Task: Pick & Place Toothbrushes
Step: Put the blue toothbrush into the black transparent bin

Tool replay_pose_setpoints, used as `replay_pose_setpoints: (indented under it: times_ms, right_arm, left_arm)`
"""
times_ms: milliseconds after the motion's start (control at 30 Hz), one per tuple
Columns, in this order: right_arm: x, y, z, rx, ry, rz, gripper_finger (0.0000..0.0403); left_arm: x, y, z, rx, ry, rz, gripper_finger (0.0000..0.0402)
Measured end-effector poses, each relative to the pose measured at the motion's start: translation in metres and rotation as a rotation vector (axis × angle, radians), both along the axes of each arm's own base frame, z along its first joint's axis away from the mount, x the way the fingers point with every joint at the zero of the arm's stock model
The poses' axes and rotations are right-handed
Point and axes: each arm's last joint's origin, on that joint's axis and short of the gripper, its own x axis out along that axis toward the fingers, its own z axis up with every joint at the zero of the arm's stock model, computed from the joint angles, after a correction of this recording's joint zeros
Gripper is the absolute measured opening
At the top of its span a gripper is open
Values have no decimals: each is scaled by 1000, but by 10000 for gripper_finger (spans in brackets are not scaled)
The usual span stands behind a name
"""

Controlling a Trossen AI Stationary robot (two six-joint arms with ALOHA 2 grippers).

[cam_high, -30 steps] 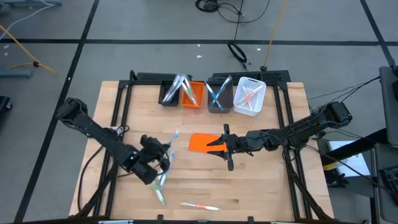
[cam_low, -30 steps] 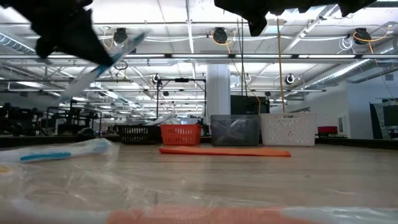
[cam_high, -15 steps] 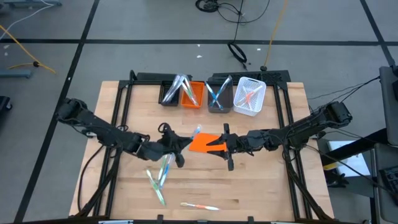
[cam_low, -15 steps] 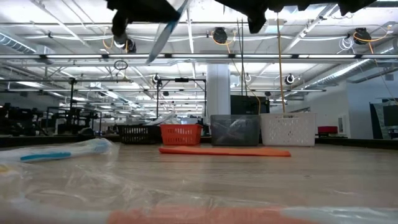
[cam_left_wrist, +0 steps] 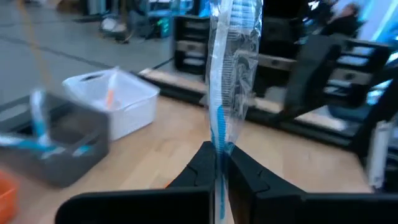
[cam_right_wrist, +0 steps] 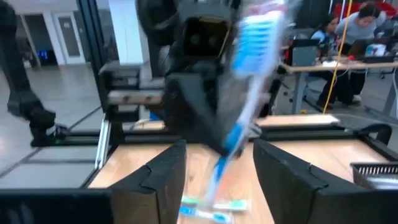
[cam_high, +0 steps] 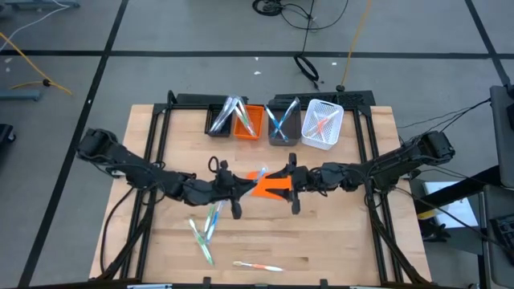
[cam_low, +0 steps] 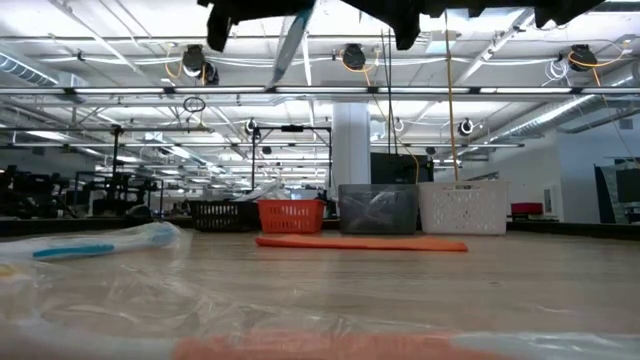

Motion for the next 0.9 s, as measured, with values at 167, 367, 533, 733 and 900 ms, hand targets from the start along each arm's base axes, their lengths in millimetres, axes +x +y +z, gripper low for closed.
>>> replay_pose_setpoints:
  times_ms: [167,367,533,733,900]
  right_arm:
    - [0,-2,3,5,-26,-8,193]
    - [1,-4,2,5,-20,-12,196]
    - [1,-4,3,6,-27,-14,190]
    - [1,-5,3,5,-28,-20,165]
    - [1,-6,4,7,-40,-26,120]
  left_arm:
    - [14,0,-10,20,-35,-50,4]
    - [21,1,-13,50,-68,-49,6]
    - [23,5,-13,48,-73,-49,11]
    - [25,11,-11,31,-88,-45,5]
    - [25,13,-10,23,-99,-66,15]
